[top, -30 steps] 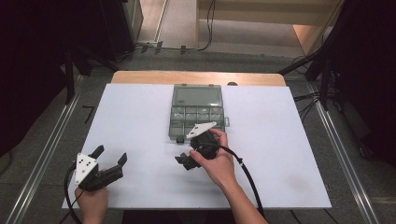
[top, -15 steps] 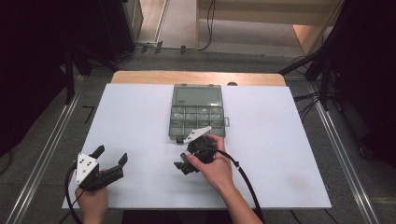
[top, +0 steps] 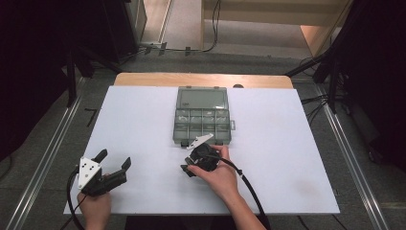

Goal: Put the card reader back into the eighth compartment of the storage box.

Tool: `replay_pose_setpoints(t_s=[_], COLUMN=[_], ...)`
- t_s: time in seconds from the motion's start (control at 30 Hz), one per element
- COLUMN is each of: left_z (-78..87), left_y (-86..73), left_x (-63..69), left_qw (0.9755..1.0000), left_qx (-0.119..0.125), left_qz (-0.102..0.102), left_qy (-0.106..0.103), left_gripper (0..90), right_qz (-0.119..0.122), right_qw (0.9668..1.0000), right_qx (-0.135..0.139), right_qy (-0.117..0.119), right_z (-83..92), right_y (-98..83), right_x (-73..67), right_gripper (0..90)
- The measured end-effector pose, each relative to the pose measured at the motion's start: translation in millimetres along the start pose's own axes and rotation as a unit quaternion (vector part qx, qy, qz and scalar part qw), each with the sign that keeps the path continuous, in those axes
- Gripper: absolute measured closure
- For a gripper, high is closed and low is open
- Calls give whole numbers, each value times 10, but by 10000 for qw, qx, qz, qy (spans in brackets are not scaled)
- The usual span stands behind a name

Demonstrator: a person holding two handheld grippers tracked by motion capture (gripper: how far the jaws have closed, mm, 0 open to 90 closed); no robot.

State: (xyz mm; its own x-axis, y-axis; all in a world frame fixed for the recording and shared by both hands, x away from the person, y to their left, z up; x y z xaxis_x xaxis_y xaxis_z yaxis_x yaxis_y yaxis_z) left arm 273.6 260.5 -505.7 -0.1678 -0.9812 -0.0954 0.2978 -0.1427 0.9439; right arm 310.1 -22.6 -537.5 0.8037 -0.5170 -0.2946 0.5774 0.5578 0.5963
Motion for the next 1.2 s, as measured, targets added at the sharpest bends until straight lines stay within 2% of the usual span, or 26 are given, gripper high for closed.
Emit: replay_pose_setpoints(t_s=[0.07, 0.13, 0.17, 0.27, 0.37, 0.47, 0.57, 0.77, 1.2], left_z=[-1, -1, -3, -4, -6, -7, -8, -10, -11], left_y=[0, -1, -2, -3, -3, -3, -4, -3, -2], left_x=[2, 4, 6, 12, 13, 15, 15, 13, 14], left_qw=[10000, 10000, 10000, 10000, 10000, 10000, 10000, 10000, 10000], left_qx=[0, -7, -2, -2, 0, 1, 0, 0, 3], left_qz=[0, -9, -18, -44, -51, -51, -53, -48, -50], left_qy=[3, 4, -8, -7, -3, -3, -3, -6, -1], left_gripper=[142, 142, 142, 142, 142, 142, 142, 142, 142], right_qz=[18, 127, 158, 189, 200, 249, 158, 170, 155], right_qw=[10000, 9994, 9990, 9986, 9988, 9987, 9994, 9997, 9996], right_qx=[-39, -92, -99, -141, -128, -117, -50, 78, 239], right_qy=[-77, -317, -407, -471, -431, -422, -318, -175, -90], right_z=[-17, -6, -5, 3, 3, 2, 8, 37, 164], right_y=[-15, -23, -25, -28, -29, -31, -34, -27, 20], right_x=[-3, 5, 6, 16, 7, 9, 22, 24, 35], right_gripper=[415, 529, 557, 640, 712, 716, 717, 718, 718])
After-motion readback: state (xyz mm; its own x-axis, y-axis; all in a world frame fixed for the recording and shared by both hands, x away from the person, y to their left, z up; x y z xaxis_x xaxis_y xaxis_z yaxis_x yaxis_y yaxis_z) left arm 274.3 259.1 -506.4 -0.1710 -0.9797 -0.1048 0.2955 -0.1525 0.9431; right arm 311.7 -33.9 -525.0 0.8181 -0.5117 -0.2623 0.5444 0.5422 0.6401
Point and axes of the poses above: each handheld gripper's, and its own axes: z roughly backward along the jaws, y roughly out of its top, x roughly to its right, the point moved 5 cm from there along -z, roughly forward along the jaws, and after that the axes turned 13 degrees about y, right-handed, at the moved point
